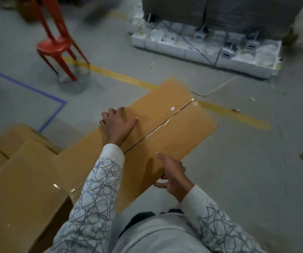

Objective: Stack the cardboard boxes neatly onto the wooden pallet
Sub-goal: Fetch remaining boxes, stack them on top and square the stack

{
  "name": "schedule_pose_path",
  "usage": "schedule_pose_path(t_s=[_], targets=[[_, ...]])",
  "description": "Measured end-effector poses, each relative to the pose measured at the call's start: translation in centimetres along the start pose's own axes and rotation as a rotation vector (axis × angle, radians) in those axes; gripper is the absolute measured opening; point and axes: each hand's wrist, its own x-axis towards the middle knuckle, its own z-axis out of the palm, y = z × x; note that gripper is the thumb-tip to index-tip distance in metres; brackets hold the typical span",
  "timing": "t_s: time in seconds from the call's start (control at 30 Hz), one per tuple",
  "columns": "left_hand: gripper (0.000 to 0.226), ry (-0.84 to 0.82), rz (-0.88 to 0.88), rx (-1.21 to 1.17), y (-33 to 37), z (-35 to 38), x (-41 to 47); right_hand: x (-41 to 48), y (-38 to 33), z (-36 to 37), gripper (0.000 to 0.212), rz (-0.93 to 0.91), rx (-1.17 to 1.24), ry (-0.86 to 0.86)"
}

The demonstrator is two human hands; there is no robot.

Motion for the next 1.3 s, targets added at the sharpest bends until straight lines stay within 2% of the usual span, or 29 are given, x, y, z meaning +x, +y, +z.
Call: schedule_pose_path(t_s=[0.27, 0.53, 0.83, 0.93, 1.1, 1.2, 1.3], targets=[[0.072, 0.201, -0.403, -0.091, -4.0, -3.5, 3.3, 4.1, -7.7, 5.9, 0.082, -0.149, -0.388, -0.099], [0.072, 0.272, -0.652, -0.167, -10.7, -4.4, 10.0, 10.2, -12.4, 17.2, 0.085, -0.064, -0.662, -0.225], [0.074, 0.218, -0.733, -0.108, -20.0, -9.6, 27.8, 15.3, -21.2, 36.4, 0.093, 0.038, -0.726, -0.323], [0.073, 0.249, -0.776, -0.125, -23.5, -11.7, 32.4, 16.7, -23.7, 42.5, 0.105, 0.044, -0.766, -0.338], [0.07, 0.334, -0.891, -0.166, -30.3, -13.8, 40.4, 20.8, -27.6, 54.2, 0.081, -0.008, -0.891, -0.355], [0.072, 0.402, -0.997, -0.169, -35.2, -15.2, 45.3, 23.1, -30.3, 62.6, 0.08, -0.044, -0.977, -0.417], [0.071, 0.474, -1.103, -0.19, -39.7, -17.9, 50.0, 23.8, -33.9, 71.9, 0.089, -0.056, -1.078, -0.482]])
